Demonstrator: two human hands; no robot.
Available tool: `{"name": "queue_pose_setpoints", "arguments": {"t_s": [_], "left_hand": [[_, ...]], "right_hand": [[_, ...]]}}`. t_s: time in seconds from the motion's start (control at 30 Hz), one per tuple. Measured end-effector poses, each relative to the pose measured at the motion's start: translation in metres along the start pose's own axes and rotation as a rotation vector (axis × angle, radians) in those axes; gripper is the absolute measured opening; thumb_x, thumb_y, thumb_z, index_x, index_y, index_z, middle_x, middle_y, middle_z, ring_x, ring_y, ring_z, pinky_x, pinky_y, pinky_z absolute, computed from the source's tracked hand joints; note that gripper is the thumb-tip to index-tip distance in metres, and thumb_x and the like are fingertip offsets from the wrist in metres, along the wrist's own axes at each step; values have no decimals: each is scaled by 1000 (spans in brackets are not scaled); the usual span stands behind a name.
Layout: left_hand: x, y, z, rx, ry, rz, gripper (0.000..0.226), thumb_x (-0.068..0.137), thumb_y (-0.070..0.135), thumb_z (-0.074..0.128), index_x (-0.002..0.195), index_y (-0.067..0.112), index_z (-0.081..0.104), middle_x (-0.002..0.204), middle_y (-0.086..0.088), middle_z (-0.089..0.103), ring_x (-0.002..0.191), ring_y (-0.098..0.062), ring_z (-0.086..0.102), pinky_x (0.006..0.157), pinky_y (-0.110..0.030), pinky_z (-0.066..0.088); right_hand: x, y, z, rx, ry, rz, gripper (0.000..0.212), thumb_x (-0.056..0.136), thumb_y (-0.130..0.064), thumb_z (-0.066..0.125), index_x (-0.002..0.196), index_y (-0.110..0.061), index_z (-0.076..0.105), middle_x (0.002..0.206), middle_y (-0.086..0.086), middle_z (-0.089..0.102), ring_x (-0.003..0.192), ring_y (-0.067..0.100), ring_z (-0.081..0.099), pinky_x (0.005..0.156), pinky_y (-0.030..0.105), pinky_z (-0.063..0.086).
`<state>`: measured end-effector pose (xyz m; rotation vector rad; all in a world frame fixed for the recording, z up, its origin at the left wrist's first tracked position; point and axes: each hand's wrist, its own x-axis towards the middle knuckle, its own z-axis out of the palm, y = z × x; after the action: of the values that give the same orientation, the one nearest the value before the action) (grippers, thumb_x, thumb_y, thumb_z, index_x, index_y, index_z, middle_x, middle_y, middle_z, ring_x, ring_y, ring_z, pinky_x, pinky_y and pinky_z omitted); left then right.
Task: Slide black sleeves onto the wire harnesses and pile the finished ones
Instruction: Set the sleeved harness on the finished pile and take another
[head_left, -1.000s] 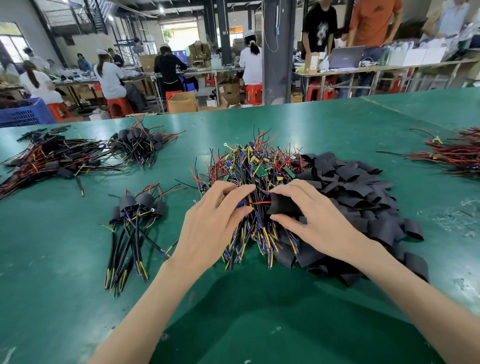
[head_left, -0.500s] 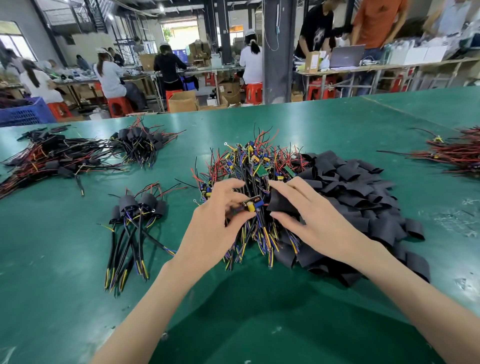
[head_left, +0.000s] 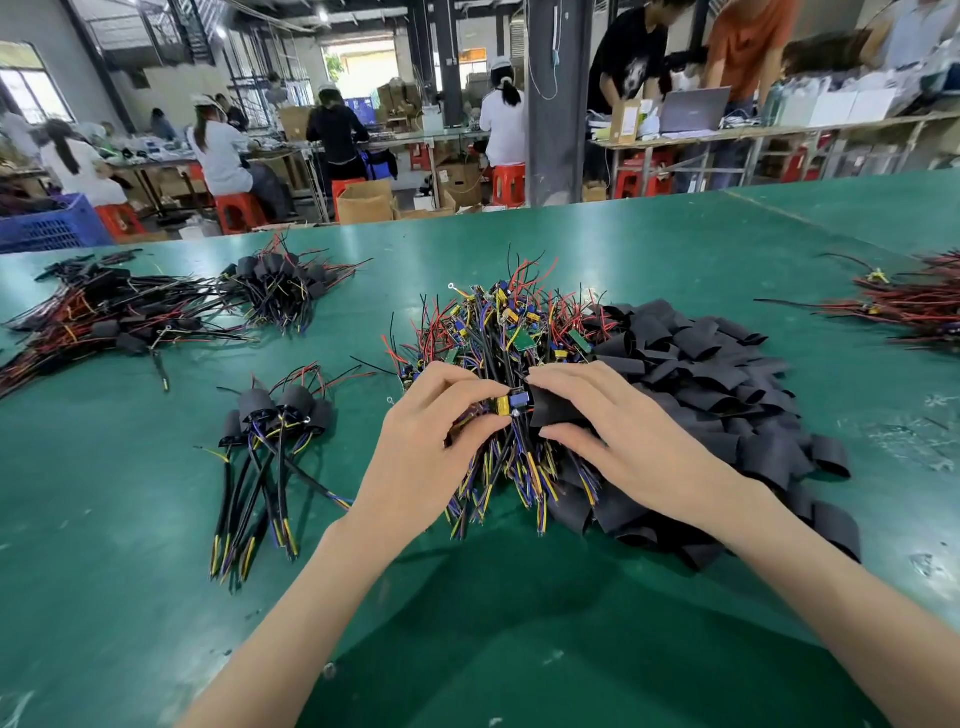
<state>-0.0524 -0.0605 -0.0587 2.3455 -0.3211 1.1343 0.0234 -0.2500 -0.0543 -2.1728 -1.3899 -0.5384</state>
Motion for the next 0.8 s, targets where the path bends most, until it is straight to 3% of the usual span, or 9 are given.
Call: {"name": "queue_pose_setpoints", "arguments": {"t_s": [0.1, 0.2, 0.33, 0.57, 0.8], "left_hand": [[0, 0, 1, -4, -31, 1, 20, 78, 7, 75, 98, 8, 73, 92, -5, 59, 76, 1, 44, 77, -6, 36], [0, 0, 2, -13, -56, 35, 23, 76, 4, 75, 99, 6, 73, 91, -8, 57, 79, -5, 49, 78, -7, 37], [-3, -1, 3, -33, -66, 8, 25, 76, 6, 75, 100, 8, 72, 84, -8, 53, 73, -1, 45, 74, -3, 34], [-6, 3, 7, -159, -81, -84, 36, 77, -3, 72, 109, 14, 66, 91, 2, 66, 87, 7, 59, 79, -2, 39], [-8, 4, 10, -192, 3, -99, 41, 75, -7, 71, 107, 17, 65, 89, 6, 64, 81, 3, 59, 78, -6, 44]], "right_hand": [[-1, -2, 0, 1, 18, 2, 43, 91, -22, 56, 129, -1, 51, 120, 12, 52, 109, 17, 47, 97, 22, 33], [-1, -2, 1, -5, 14, 2, 44, 91, -24, 55, 128, -1, 53, 116, 11, 55, 106, 22, 53, 95, 27, 37], [-1, 0, 3, -19, 65, -43, 42, 87, -25, 59, 121, 0, 59, 115, 8, 62, 103, 26, 55, 95, 33, 39], [-1, -2, 7, -4, 113, -65, 39, 87, -28, 61, 116, -2, 63, 112, 4, 65, 100, 23, 54, 93, 31, 42], [-1, -5, 10, 47, 153, -59, 35, 86, -26, 62, 112, -3, 63, 104, 3, 65, 95, 17, 50, 87, 24, 40]]}}
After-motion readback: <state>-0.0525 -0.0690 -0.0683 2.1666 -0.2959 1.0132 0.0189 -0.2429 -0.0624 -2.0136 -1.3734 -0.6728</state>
